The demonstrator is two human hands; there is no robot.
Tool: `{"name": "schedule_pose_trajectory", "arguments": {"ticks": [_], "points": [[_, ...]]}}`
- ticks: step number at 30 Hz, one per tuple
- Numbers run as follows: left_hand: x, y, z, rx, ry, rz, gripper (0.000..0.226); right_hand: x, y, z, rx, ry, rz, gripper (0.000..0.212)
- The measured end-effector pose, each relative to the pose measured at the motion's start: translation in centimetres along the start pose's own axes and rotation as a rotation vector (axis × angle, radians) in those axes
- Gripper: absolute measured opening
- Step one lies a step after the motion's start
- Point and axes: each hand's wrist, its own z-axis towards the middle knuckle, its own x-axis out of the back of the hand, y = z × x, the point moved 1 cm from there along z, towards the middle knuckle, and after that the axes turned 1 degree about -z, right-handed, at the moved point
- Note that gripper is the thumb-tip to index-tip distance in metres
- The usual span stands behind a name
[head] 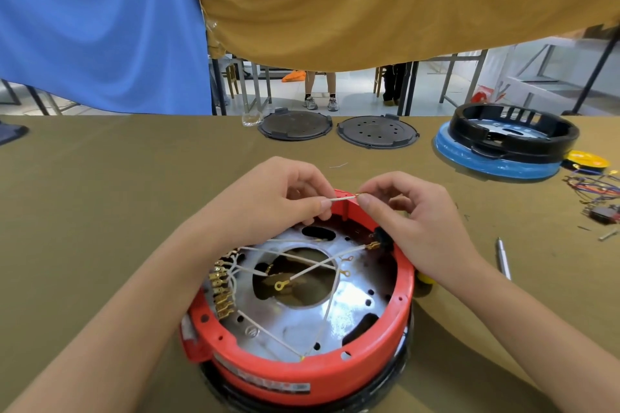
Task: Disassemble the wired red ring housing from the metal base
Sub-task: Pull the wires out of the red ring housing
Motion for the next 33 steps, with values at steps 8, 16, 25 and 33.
{"name": "schedule_pose_trajectory", "arguments": {"ticks": [8,16,25,33], "points": [[-0.2,0.0,-0.3,-0.086,0.126,0.126,0.008,0.4,-0.8,0.1,0.05,-0.051,-0.141,0.01],[-0.8,-0.2,0.0,-0.147,0.2,0.163,0.01,0.8,-1.2,0.3,0.093,-0.148,-0.29,0.006],[1.6,-2.0,-0.2,-0.006,0.15,0.301,0.038,0.6,0.5,0.5,-0.164,0.085,0.002,0.009],[1.7,-4.4,0.3,0.131,0.037,0.49,0.036,3.0,5.3,1.2,-0.384,0.206,-0.219,0.013]]}}
